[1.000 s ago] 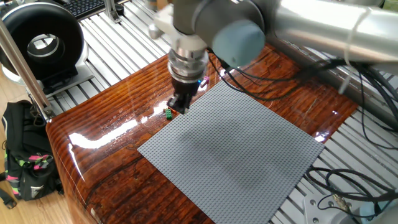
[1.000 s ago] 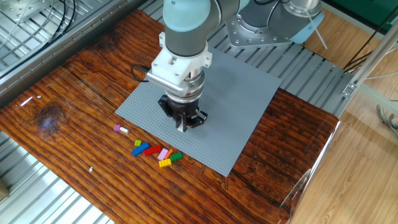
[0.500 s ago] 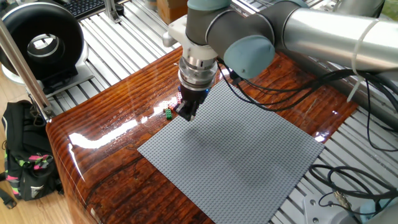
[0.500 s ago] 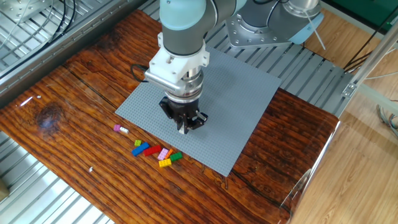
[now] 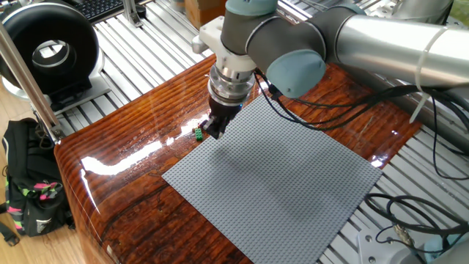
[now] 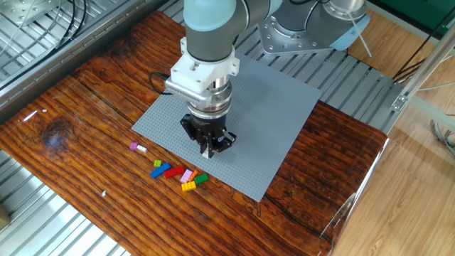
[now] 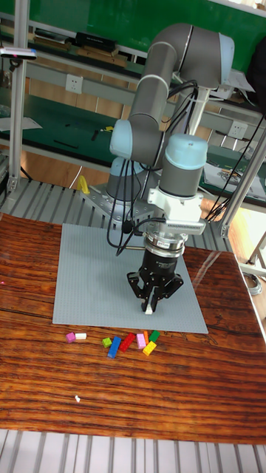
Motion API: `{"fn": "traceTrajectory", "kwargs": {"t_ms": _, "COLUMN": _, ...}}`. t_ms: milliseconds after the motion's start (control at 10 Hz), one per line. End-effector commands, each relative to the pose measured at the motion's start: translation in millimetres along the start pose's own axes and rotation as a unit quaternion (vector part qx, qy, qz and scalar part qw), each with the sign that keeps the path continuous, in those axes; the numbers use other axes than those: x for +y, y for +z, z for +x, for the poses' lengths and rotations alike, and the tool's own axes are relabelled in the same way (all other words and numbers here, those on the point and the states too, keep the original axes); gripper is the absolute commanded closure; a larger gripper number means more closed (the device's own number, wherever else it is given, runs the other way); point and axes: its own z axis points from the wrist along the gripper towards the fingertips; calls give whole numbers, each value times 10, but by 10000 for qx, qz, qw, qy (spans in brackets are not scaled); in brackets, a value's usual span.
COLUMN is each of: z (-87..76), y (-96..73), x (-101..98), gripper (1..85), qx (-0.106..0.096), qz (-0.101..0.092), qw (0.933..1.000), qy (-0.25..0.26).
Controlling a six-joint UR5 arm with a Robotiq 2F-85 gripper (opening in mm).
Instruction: Build with small Lego blocks
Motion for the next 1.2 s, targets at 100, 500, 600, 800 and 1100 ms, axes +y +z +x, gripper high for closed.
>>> {"fn": "traceTrajectory", "kwargs": {"t_ms": 100, "z": 62, "y": 23, "x": -167, "gripper": 840, "qx": 52, "qz": 120, "qw": 9988, "qy": -469}}
{"fn": "traceTrajectory", "kwargs": {"t_ms": 500, "z": 153, "y": 98, "x": -287, "gripper": 840, "qx": 45, "qz": 59, "qw": 9991, "qy": -428}}
{"fn": "traceTrajectory", "kwargs": {"t_ms": 600, "z": 168, "y": 132, "x": -291, "gripper": 840, "qx": 98, "qz": 64, "qw": 9996, "qy": -268}}
{"fn": "traceTrajectory", "kwargs": {"t_ms": 800, "z": 345, "y": 137, "x": -342, "gripper": 840, "qx": 439, "qz": 147, "qw": 9989, "qy": -67}}
{"fn": "traceTrajectory", "kwargs": {"t_ms": 1100, "z": 363, "y": 100, "x": -294, "gripper": 840, "qx": 498, "qz": 99, "qw": 9987, "qy": 1}}
